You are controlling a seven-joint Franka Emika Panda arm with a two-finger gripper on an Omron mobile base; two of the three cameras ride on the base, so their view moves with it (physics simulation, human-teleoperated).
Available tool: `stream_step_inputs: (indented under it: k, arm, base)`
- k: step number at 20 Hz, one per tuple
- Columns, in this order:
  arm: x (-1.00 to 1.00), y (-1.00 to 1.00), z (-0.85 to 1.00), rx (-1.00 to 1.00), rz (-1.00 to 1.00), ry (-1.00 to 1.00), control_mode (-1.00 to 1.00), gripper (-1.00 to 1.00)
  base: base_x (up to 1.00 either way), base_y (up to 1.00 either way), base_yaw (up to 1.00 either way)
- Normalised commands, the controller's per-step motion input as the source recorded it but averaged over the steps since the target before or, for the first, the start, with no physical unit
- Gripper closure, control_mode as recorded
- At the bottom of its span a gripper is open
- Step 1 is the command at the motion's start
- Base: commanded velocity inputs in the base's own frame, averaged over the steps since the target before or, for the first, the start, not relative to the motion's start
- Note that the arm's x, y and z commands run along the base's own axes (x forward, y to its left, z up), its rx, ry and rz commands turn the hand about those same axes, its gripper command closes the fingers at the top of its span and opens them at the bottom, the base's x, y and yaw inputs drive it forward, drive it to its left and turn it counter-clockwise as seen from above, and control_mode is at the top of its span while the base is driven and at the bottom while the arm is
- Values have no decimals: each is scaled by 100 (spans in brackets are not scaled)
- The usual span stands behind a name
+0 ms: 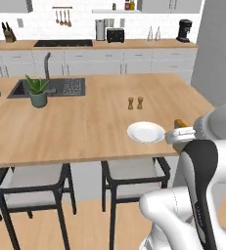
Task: Start the toaster. Once the lever pops up, take the bread to the plate on the dining counter.
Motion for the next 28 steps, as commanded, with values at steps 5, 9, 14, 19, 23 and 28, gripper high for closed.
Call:
stream_step_inputs:
  k: [5,9,14,19,23,28]
  arm:
    - [0,0,0,0,0,0,100,100]
    - [0,0,0,0,0,0,100,100]
    - [0,0,0,0,0,0,100,100]
    - [0,0,0,0,0,0,100,100]
    - [0,0,0,0,0,0,100,100]
    - [0,0,0,0,0,0,100,100]
  base:
    - [39,91,-23]
    - [52,21,-7]
    - [40,-43,-3]
    - [34,-45,-15]
    - [29,-6,-36]
    - [45,-12,-13]
